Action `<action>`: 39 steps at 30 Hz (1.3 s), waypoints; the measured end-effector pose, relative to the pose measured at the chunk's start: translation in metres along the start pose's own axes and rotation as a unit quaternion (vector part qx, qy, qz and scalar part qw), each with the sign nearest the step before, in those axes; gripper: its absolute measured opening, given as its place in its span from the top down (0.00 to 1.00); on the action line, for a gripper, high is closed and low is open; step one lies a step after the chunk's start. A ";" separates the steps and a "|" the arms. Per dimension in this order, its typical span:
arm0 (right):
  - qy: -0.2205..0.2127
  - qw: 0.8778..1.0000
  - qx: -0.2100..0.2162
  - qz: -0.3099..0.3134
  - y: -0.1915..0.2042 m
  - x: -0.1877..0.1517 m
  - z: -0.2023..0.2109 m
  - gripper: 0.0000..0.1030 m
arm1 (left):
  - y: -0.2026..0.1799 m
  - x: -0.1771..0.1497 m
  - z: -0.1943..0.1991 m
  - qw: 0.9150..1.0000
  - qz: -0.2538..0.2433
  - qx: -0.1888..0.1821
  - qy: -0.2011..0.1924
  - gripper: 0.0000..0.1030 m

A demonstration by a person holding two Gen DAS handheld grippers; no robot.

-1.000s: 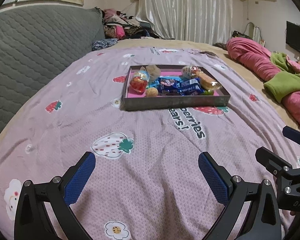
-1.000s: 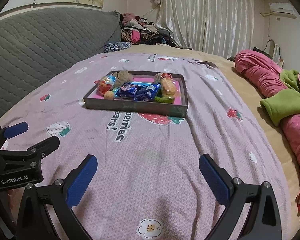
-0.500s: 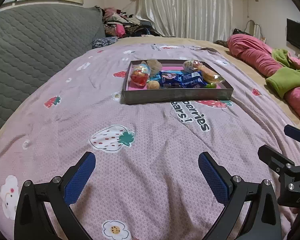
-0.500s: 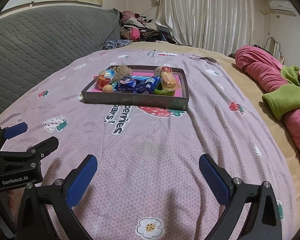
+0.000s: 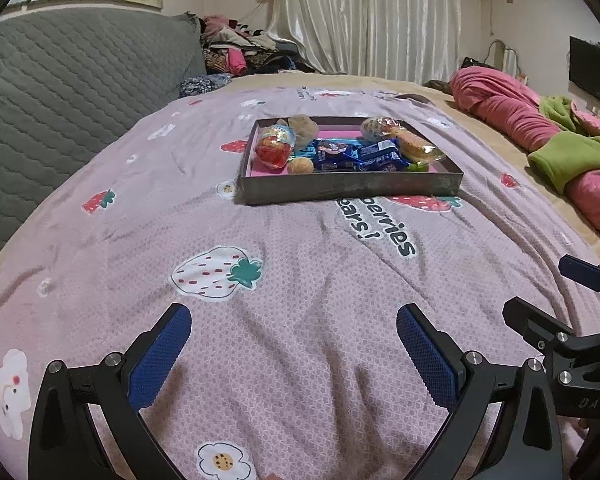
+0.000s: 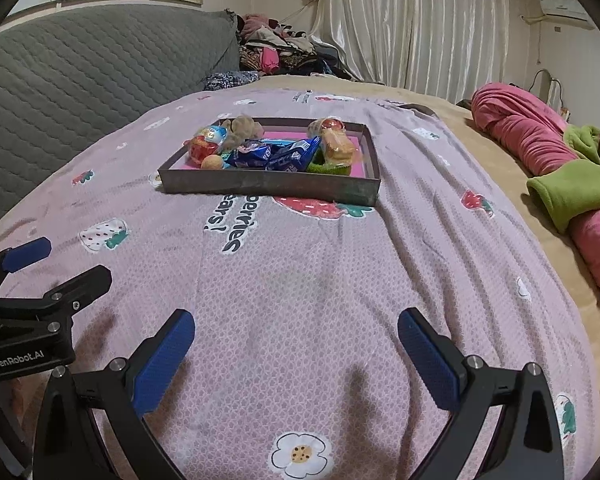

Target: Organize objects

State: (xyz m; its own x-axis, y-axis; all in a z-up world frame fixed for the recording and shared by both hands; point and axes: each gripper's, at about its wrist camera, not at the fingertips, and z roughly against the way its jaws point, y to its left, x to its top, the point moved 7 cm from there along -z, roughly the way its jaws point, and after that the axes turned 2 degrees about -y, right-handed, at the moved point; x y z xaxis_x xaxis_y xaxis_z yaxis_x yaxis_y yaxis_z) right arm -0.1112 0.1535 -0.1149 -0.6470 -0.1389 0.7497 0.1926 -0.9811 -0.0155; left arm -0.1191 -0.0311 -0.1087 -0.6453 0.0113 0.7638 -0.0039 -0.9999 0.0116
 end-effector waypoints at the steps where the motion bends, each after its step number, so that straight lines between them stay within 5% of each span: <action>1: 0.000 1.000 0.000 0.001 0.001 0.000 0.000 0.00 | 0.000 0.000 0.000 1.000 0.000 0.000 -0.001 0.01; 39: 0.003 1.000 -0.013 0.004 -0.004 -0.003 -0.005 0.00 | 0.002 -0.001 0.000 1.000 0.000 0.007 -0.005 0.01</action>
